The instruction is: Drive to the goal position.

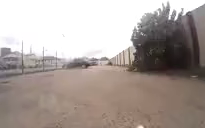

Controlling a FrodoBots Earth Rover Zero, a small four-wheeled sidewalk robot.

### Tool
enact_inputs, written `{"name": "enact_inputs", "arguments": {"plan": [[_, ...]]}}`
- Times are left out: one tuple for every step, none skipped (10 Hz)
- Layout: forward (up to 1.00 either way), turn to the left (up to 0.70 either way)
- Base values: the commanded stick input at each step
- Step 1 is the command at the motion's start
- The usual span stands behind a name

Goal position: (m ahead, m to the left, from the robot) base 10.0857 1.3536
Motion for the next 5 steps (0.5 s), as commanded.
{"name": "enact_inputs", "arguments": {"plan": [[0.70, 0.00], [0.70, 0.00], [0.70, 0.00], [0.70, 0.00], [0.70, 0.00]]}}
